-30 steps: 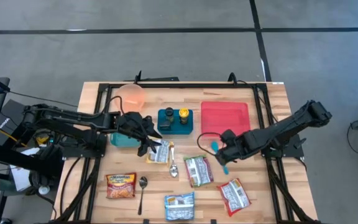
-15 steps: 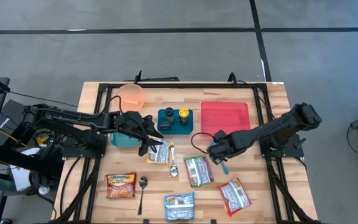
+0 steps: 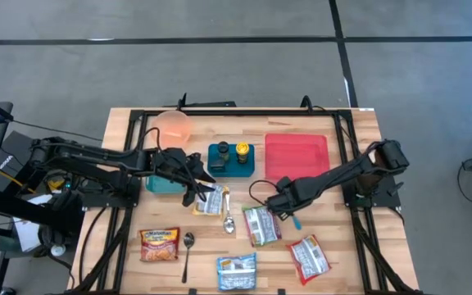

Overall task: Pick & Place Food Item
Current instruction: Put the blue spoon into the green bin

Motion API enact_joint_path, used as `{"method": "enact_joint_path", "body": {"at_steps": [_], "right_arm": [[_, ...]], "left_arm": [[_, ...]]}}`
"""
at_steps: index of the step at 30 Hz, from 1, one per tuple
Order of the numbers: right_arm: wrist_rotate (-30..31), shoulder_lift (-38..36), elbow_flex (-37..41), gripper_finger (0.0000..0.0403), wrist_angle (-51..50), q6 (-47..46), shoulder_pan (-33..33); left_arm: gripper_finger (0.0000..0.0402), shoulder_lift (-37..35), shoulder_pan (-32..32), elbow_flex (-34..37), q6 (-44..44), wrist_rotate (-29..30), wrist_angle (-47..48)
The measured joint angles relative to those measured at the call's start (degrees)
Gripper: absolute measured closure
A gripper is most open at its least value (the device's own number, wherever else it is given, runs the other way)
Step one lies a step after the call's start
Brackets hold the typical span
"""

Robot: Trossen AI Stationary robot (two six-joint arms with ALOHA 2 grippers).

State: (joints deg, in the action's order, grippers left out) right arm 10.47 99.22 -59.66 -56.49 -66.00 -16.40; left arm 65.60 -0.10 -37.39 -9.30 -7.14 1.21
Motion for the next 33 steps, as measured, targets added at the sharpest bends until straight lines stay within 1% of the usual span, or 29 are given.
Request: {"method": "enact_joint_path", "body": {"at_steps": [3, 5, 8, 10, 13, 16, 20, 24, 33], "right_arm": [[-2.08, 0.64, 0.21, 0.0143, 1.87, 0.64, -0.75], [-2.75, -0.26, 1.47, 0.0143, 3.74, 0.56, -1.44], [-3.28, -3.13, 4.71, 0.0143, 5.04, -2.85, -2.95], [-4.70, -5.34, 7.00, 0.0143, 6.72, -5.86, -3.95], [-5.10, -8.12, 10.16, 0.0143, 12.95, -7.97, -5.34], [-5.36, -9.18, 12.19, 0.0143, 19.31, -8.98, -6.20], [-5.58, -7.57, 12.30, 0.0143, 17.93, -11.39, -6.34], [-5.68, -5.57, 12.26, 0.0143, 16.34, -11.34, -5.30], [-5.99, -5.21, 11.78, 0.0147, 16.90, -11.23, -4.49]], "left_arm": [[0.0266, 0.00, 0.00, 0.85, -0.17, 0.00, -1.23], [0.0266, 0.00, 0.00, 0.90, -0.20, 0.00, -1.29], [0.0266, 0.00, 0.00, 0.90, -0.20, 0.00, -1.42], [0.0266, 0.00, 0.00, 0.90, -0.20, 0.00, -1.61], [0.0266, 0.00, 0.00, 0.90, -0.20, 0.00, -1.82], [0.0266, 0.00, 0.00, 0.91, -0.21, 0.00, -2.11], [0.0266, 0.00, 0.00, 0.90, -0.22, 0.00, -2.93], [0.0266, 0.00, 0.00, 0.90, -0.22, 0.00, -3.02], [0.0266, 0.00, 0.00, 0.90, -0.23, 0.00, -3.62]]}}
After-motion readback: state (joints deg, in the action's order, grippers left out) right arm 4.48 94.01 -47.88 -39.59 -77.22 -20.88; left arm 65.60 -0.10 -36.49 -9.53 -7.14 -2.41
